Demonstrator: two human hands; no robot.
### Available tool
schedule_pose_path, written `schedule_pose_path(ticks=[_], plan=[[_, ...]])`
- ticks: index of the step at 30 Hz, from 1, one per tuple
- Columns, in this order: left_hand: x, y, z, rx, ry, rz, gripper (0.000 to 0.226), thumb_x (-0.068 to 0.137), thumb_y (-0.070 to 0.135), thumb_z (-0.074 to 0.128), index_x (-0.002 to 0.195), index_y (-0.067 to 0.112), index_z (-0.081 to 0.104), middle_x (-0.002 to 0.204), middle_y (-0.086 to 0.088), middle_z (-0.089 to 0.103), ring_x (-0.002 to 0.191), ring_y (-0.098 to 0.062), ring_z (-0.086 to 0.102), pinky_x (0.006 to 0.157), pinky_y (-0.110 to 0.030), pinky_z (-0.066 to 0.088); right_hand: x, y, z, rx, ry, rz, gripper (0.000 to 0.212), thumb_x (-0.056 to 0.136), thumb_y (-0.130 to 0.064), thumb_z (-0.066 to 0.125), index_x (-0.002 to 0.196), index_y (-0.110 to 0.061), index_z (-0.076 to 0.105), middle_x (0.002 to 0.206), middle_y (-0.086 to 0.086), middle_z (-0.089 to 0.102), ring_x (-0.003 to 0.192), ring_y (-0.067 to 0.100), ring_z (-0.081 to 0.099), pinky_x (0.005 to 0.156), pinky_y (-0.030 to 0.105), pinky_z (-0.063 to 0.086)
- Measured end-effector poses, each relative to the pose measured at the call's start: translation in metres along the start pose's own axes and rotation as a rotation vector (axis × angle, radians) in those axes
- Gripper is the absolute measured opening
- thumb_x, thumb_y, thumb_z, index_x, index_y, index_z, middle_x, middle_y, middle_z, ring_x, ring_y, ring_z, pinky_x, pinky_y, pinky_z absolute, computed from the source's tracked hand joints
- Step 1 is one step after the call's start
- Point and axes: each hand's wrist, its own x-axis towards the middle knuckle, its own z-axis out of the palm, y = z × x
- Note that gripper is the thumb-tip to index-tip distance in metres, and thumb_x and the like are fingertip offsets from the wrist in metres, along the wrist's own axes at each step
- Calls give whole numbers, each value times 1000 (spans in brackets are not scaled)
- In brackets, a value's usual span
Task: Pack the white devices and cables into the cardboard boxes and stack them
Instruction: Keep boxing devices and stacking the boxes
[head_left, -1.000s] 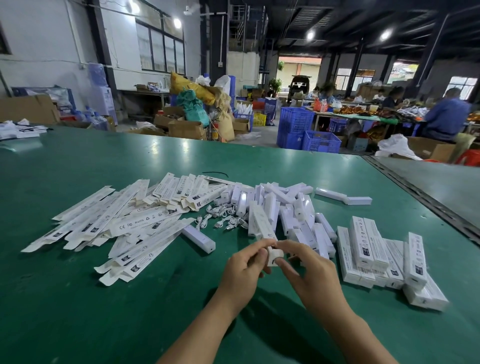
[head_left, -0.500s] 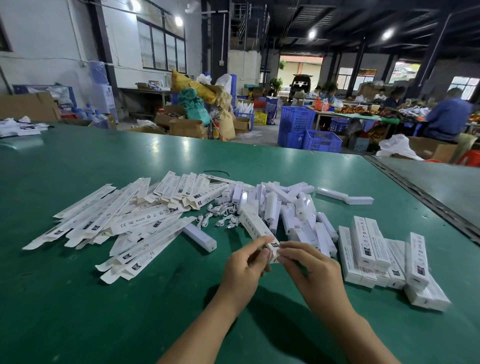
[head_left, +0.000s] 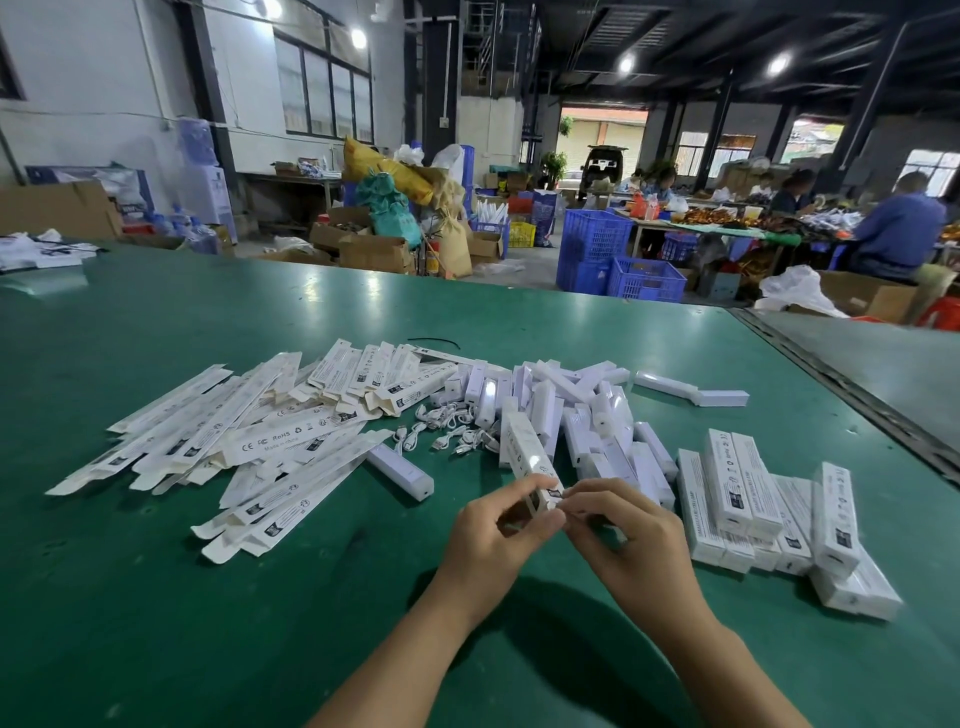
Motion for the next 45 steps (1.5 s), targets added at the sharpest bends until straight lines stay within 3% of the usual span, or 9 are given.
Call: schedule_pose_path(ticks=[5, 11, 19, 22, 26, 28, 33, 41, 45], plan=[[-1, 3, 0, -61, -9, 11, 46, 79, 55, 74, 118, 31, 70, 67, 21, 62, 68, 7, 56, 68, -8, 42, 1, 2, -4, -4, 0, -25, 7, 77, -10, 75, 82, -5, 75, 92, -2, 70, 83, -1, 66, 72, 11, 53], [-1, 5, 0, -136, 23, -9, 33, 80, 36, 80, 110, 26, 72, 65, 16, 60, 66, 0, 54, 67, -13, 44, -1, 2, -1, 35, 5, -1, 9, 77, -12, 73, 79, -4, 75, 92, 0, 72, 84, 0, 68, 73, 12, 54], [-2, 7, -2, -135, -12, -14, 30, 82, 34, 79, 109, 23, 72, 65, 18, 62, 66, 4, 55, 68, -10, 43, 3, 1, -6, 46, -33, 40, 7, 76, -8, 80, 81, -10, 76, 90, -6, 70, 76, 6, 68, 63, 30, 56], [-2, 8, -2, -161, -11, -30, 35, 80, 36, 81, 112, 26, 73, 68, 13, 63, 69, -3, 57, 71, -18, 48, 5, 1, -7, -28, -55, -77, 12, 80, -13, 74, 90, -9, 78, 94, -1, 70, 76, 10, 69, 67, 25, 56], [-2, 9, 1, -283, 10, -56, 61, 61, 49, 90, 111, 19, 72, 67, 3, 64, 64, -10, 56, 66, -21, 49, 6, 3, -9, -61, -49, -143, 9, 79, -9, 75, 87, -8, 79, 95, 2, 71, 82, 8, 69, 74, 19, 56], [-2, 9, 0, -321, 15, -67, 57, 59, 46, 92, 107, 21, 74, 68, -2, 65, 63, -13, 57, 66, -22, 51, 6, 3, -9, -62, -47, -152, 8, 79, -9, 75, 86, -8, 79, 96, 2, 72, 83, 7, 69, 76, 18, 56], [-4, 10, -2, -300, -34, -82, 29, 72, 25, 89, 97, 30, 75, 67, 4, 69, 61, -8, 60, 64, -19, 51, 4, 6, -9, 51, -19, -49, 7, 76, -12, 77, 80, -7, 77, 90, -2, 73, 78, 6, 70, 67, 27, 58], [-4, 14, -3, -245, -125, -51, 28, 74, 35, 84, 98, 27, 73, 78, 0, 66, 71, -13, 59, 71, -23, 50, 2, 7, -6, 365, -14, 239, 16, 68, -24, 80, 80, -23, 70, 78, -5, 72, 74, 16, 70, 70, 28, 57], [-3, 20, -6, -358, -156, -65, 29, 76, 39, 82, 98, 22, 74, 83, -10, 65, 70, -18, 58, 71, -29, 51, 0, 5, -3, 314, -33, 177, 12, 88, -39, 69, 99, -36, 68, 95, -9, 69, 89, 15, 67, 75, 24, 54]])
